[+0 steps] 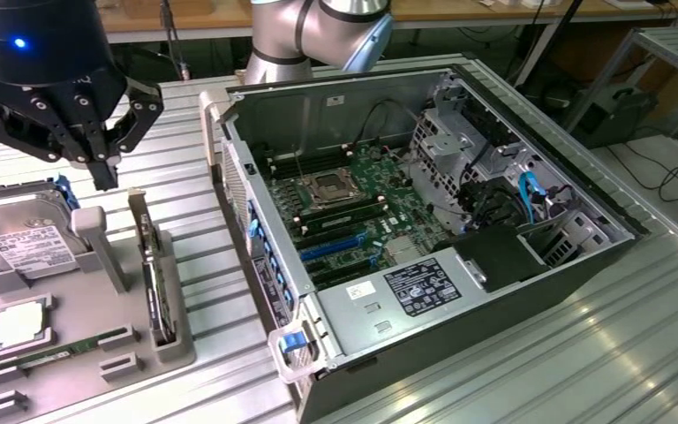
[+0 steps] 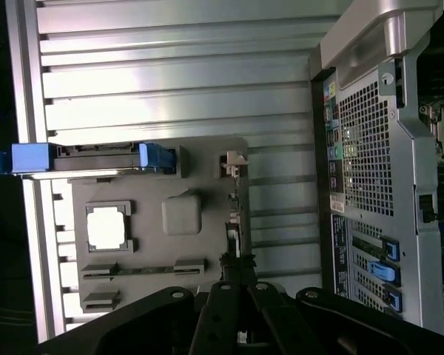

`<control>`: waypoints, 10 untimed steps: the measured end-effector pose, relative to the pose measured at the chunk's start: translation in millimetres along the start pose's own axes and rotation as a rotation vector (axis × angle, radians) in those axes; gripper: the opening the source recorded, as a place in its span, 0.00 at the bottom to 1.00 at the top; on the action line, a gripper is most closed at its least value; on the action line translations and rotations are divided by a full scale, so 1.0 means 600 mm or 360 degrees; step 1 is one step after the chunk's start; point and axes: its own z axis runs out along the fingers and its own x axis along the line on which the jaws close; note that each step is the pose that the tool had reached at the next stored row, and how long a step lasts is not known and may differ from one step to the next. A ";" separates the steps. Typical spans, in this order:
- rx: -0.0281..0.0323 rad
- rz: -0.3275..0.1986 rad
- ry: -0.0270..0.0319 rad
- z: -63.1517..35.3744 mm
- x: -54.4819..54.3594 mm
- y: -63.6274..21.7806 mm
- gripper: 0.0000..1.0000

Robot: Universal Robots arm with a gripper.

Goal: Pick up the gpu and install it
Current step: 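Reach for the gpu, then pick up the gpu and move the gpu toward the slot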

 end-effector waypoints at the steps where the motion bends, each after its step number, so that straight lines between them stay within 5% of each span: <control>1: -0.00001 0.0000 -0.00001 0.000 0.000 0.000 0.11; 10: -0.00003 0.0000 -0.00001 0.000 0.000 0.000 0.11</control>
